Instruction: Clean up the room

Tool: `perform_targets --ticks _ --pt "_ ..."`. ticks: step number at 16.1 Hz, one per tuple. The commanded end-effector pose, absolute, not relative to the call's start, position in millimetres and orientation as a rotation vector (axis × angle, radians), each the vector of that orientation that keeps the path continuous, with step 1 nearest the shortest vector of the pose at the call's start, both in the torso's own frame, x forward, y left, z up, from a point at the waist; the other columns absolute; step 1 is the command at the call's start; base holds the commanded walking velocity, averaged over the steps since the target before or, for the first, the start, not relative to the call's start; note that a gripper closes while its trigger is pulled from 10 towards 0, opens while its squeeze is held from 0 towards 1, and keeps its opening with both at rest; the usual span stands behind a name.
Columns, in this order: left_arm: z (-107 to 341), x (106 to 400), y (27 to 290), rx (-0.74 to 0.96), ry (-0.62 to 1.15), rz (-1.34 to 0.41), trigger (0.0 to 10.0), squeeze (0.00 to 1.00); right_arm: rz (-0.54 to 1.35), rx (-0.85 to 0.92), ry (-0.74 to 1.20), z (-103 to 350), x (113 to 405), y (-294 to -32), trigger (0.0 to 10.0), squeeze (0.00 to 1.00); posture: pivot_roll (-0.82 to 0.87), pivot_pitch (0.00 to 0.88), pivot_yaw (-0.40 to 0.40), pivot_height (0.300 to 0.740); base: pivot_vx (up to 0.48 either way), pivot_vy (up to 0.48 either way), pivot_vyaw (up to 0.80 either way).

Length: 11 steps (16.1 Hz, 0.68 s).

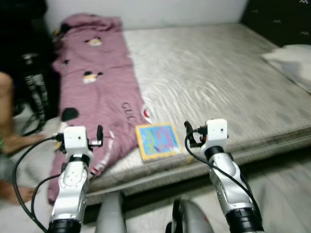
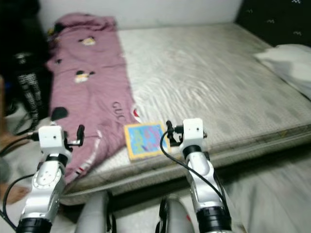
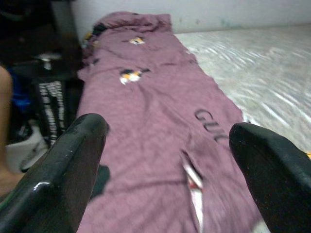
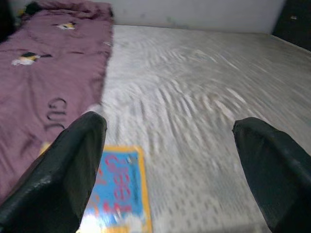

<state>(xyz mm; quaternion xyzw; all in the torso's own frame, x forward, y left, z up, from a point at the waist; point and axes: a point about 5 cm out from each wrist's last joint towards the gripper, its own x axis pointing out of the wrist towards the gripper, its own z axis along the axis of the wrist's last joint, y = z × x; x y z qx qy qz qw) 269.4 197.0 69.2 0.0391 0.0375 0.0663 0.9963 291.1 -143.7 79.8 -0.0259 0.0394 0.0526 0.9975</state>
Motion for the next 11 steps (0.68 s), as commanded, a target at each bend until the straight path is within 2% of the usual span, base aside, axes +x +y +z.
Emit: perform_targets --ticks 1,11 --pt "71.6 271.3 199.1 0.138 0.071 0.161 10.0 0.0 0.102 -0.05 0.072 82.2 292.3 -145.6 10.0 0.0 0.02 0.062 -0.022 0.599 0.0 0.0 0.0" --pt "69.2 272.9 199.7 0.094 0.084 0.161 10.0 0.0 0.124 -0.051 0.075 81.8 294.4 -142.9 10.0 0.0 0.02 0.049 -0.024 0.599 0.0 0.0 0.0"
